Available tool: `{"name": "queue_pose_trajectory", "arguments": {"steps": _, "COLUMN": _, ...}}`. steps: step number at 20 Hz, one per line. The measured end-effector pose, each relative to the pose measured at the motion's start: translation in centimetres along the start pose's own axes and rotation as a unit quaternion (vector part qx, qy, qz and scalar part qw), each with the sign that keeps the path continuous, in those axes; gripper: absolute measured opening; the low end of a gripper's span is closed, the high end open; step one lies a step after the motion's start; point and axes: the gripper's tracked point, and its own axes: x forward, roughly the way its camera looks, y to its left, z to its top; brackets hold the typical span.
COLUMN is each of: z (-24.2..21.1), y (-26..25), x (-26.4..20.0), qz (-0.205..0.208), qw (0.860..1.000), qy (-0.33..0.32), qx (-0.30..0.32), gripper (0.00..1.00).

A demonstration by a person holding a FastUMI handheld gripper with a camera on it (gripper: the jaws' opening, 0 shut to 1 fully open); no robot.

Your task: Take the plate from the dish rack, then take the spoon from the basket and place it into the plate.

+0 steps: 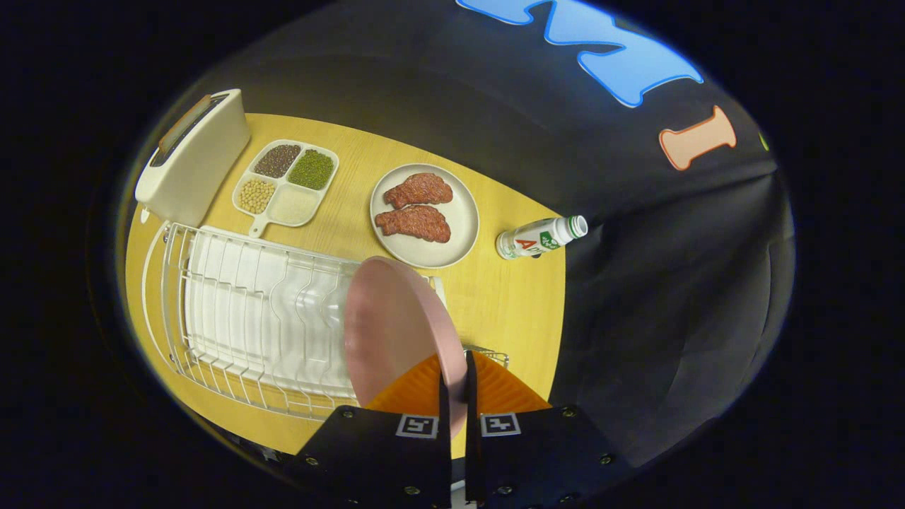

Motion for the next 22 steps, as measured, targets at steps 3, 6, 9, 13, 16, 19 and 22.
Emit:
{"name": "queue_pose_trajectory", "arguments": {"steps": 3, "z": -0.3, "y": 0.0, "x": -0.9, "qz": 0.045, "qw": 0.999, "qy": -0.012, "qx": 0.023, "gripper": 0.08}}
{"name": "queue_pose_trajectory", "arguments": {"steps": 6, "z": -2.0, "y": 0.0, "x": -1.9, "qz": 0.111, "qw": 0.992, "qy": -0.030, "qx": 0.053, "gripper": 0.08}}
{"name": "queue_pose_trajectory", "arguments": {"steps": 9, "z": -5.1, "y": -1.4, "x": -2.8, "qz": 0.149, "qw": 0.985, "qy": -0.050, "qx": 0.070, "gripper": 0.08}}
{"name": "queue_pose_trajectory", "arguments": {"steps": 13, "z": -9.6, "y": -2.9, "x": -4.3, "qz": 0.194, "qw": 0.972, "qy": -0.077, "qx": 0.105, "gripper": 0.08}}
{"name": "queue_pose_trajectory", "arguments": {"steps": 16, "z": -13.6, "y": -3.8, "x": -4.9, "qz": 0.224, "qw": 0.963, "qy": -0.082, "qx": 0.127, "gripper": 0.08}}
{"name": "queue_pose_trajectory", "arguments": {"steps": 19, "z": -18.2, "y": -3.0, "x": -4.4, "qz": 0.263, "qw": 0.951, "qy": -0.082, "qx": 0.139, "gripper": 0.08}}
{"name": "queue_pose_trajectory", "arguments": {"steps": 22, "z": -22.4, "y": -0.1, "x": -1.8, "qz": 0.323, "qw": 0.929, "qy": -0.068, "qx": 0.166, "gripper": 0.08}}
